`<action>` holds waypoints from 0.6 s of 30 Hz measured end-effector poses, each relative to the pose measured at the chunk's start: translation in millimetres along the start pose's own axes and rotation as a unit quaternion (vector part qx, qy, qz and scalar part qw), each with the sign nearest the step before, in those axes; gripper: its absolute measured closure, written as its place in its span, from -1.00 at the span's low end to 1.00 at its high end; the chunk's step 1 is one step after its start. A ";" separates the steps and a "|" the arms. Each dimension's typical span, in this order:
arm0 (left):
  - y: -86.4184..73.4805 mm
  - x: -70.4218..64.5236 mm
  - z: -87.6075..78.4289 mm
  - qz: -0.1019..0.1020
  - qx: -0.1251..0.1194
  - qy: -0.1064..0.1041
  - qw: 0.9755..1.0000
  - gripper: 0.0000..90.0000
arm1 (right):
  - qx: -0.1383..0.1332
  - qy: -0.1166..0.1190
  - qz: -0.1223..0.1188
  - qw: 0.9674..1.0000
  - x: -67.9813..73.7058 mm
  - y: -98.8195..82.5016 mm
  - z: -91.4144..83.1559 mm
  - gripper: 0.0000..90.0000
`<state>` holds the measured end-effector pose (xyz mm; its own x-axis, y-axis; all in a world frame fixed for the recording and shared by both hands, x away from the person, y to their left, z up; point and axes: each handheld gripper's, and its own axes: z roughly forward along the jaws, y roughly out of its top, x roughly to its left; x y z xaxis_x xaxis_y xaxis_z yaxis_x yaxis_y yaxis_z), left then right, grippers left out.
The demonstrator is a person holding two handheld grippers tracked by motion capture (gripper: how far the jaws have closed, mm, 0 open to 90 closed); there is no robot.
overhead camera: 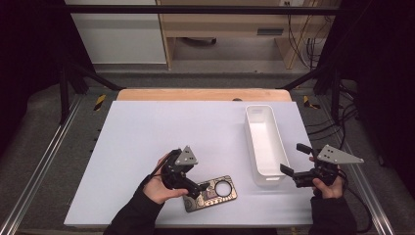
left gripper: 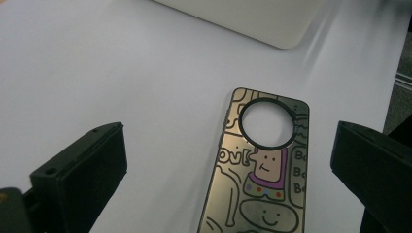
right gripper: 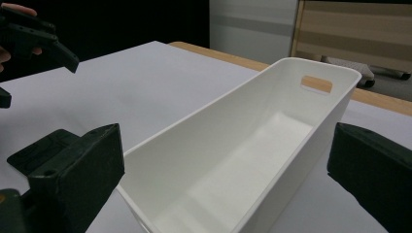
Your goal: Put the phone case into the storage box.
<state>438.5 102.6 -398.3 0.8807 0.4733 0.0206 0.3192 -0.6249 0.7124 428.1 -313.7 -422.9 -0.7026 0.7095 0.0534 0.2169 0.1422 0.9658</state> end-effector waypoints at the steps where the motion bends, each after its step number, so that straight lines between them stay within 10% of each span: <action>1: 1.0 -0.3 0.8 0.002 0.004 -0.002 1.000 -1.00 | 0.000 -0.001 0.000 1.000 0.1 0.1 -0.1 -0.99; 18: 10.9 -9.0 21.6 0.029 0.051 -0.024 0.998 -1.00 | 0.001 0.000 -0.001 1.000 0.2 -0.2 0.3 -0.99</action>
<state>441.6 78.2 -405.9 0.9138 0.4055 0.0242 0.2991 -0.7119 0.6354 428.1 -313.4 -423.2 -0.7038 0.7086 0.0516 0.2165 0.1447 0.9655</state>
